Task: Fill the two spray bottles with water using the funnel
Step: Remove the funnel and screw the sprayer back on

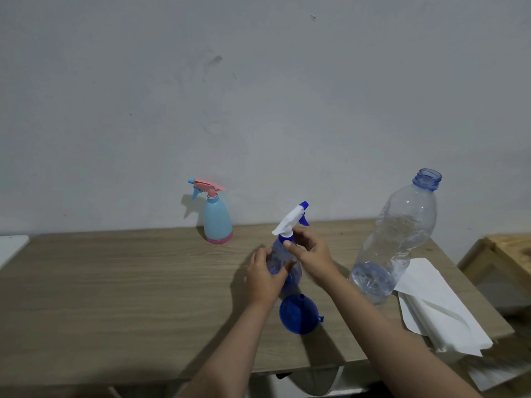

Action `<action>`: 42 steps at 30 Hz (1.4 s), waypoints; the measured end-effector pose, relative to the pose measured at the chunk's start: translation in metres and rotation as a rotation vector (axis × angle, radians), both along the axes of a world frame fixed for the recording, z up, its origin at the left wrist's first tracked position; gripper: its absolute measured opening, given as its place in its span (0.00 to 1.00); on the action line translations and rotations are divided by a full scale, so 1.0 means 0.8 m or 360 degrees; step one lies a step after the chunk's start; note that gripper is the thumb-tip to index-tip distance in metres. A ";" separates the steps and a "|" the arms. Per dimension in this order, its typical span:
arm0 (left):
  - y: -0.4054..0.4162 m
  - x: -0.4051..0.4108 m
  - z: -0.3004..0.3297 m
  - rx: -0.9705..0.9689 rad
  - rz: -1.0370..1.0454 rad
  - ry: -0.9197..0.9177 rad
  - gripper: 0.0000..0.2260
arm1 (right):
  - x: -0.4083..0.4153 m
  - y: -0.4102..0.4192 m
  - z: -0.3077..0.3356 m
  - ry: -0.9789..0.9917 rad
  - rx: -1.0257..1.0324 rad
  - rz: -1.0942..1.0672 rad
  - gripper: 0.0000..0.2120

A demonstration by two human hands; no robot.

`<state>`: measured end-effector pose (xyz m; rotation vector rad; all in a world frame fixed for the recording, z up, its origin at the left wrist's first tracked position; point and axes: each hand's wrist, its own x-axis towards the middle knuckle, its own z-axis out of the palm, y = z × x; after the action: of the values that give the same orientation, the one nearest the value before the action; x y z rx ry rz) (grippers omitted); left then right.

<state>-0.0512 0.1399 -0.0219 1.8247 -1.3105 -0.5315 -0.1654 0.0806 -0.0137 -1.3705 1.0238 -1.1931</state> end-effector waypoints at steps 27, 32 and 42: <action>-0.008 -0.006 -0.008 -0.0171 0.0050 0.0173 0.08 | 0.038 0.024 -0.003 0.0330 -0.0168 -0.0550 0.19; -0.014 0.004 -0.015 -0.0079 -0.0076 0.0435 0.20 | 0.049 0.015 0.007 0.0477 -0.0169 -0.0815 0.45; 0.053 0.081 -0.014 -0.0214 0.0174 0.0039 0.24 | 0.098 -0.009 0.059 0.0283 -0.0439 -0.0502 0.09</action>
<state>0.0137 0.1821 -0.0335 1.7615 -1.1938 -0.3961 -0.0868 0.0733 0.0337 -1.5915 1.2720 -1.5092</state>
